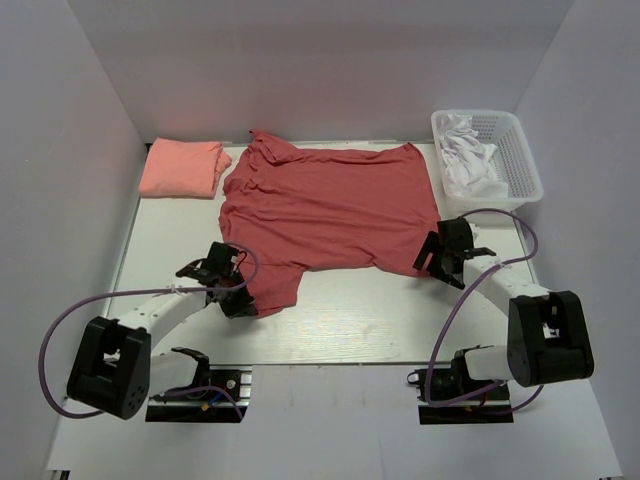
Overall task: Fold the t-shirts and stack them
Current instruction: Flatten out the tshirt, then grap the side of the flattened tshirt closest away from the robot with both arms
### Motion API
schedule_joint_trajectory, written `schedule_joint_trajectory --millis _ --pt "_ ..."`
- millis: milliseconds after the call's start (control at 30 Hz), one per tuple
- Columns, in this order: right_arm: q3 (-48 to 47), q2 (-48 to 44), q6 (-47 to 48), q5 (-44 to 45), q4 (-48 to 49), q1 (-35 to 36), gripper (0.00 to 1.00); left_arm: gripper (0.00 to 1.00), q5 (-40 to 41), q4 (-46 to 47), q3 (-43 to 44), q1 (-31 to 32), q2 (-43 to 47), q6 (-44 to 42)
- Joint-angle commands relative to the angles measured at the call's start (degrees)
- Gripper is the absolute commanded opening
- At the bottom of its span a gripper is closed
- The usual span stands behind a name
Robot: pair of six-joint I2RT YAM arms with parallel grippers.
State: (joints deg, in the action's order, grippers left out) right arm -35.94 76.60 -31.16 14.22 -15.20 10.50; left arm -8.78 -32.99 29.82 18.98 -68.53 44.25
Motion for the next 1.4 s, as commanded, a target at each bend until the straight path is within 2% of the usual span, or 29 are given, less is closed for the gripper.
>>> schedule_joint_trajectory --millis 0,33,67,100,133,233,367,433,500,533,567,667,733,1000,1200,1367 --pt "-0.9 -0.9 -0.9 1.4 2.1 -0.9 0.87 0.0 1.0 -1.1 0.3 0.4 1.6 -0.8" --pt "-1.1 -0.7 -0.4 1.2 2.6 -0.9 0.87 0.0 1.0 -1.6 0.3 0.4 2.2 -0.8" --pt "-1.3 -0.2 -0.3 1.0 2.1 -1.1 0.82 0.0 0.5 -1.6 0.3 0.4 2.2 -1.4" --pt "-1.7 -0.2 -0.3 0.8 2.1 -1.1 0.82 0.0 0.0 -2.2 0.3 0.4 2.2 -1.4" --pt "-1.8 1.1 -0.3 0.5 1.8 -1.1 0.77 0.0 0.0 -2.2 0.3 0.4 2.8 -1.4" --pt "-1.1 2.4 0.3 -1.7 2.4 -1.1 0.71 0.0 -0.7 -3.6 0.3 0.4 3.4 -1.4" --pt "0.4 3.8 0.1 -2.0 2.4 -1.2 0.69 0.0 -2.1 -5.1 0.3 0.4 5.2 -1.4" --pt "0.6 4.3 0.0 -0.9 2.1 -1.1 0.6 0.0 -2.1 -7.9 1.0 0.4 5.8 -1.4" --pt "0.7 4.5 0.1 0.3 2.5 -1.2 0.56 0.0 -2.9 -9.8 1.6 0.4 6.4 -0.7" --pt "0.8 4.8 0.1 0.3 3.0 -1.2 0.49 0.0 -3.5 -11.2 1.6 0.4 6.4 -0.1" --pt "0.9 5.5 0.1 0.1 3.2 -1.1 0.33 0.0 -3.5 -12.0 1.6 0.4 6.4 -0.1" --pt "0.5 5.9 -0.2 -1.4 2.5 -1.0 0.09 0.0 -4.4 -14.4 1.6 0.4 6.4 1.4" --pt "1.6 4.8 -0.2 -3.3 2.4 -0.9 0.02 0.0 -3.7 -17.9 2.2 0.4 7.0 2.1" --pt "1.9 -2.8 0.5 -2.6 -10.0 -1.1 0.0 0.0 -1.2 -26.8 5.2 0.4 12.7 2.7" --pt "4.0 -6.1 0.7 -3.9 -16.9 -0.8 0.0 0.0 -5.5 -30.3 4.7 0.4 17.6 2.7" --pt "5.5 -11.3 1.2 -8.0 -14.9 -0.8 0.0 0.0 -8.2 -31.1 4.7 0.4 20.0 0.7"
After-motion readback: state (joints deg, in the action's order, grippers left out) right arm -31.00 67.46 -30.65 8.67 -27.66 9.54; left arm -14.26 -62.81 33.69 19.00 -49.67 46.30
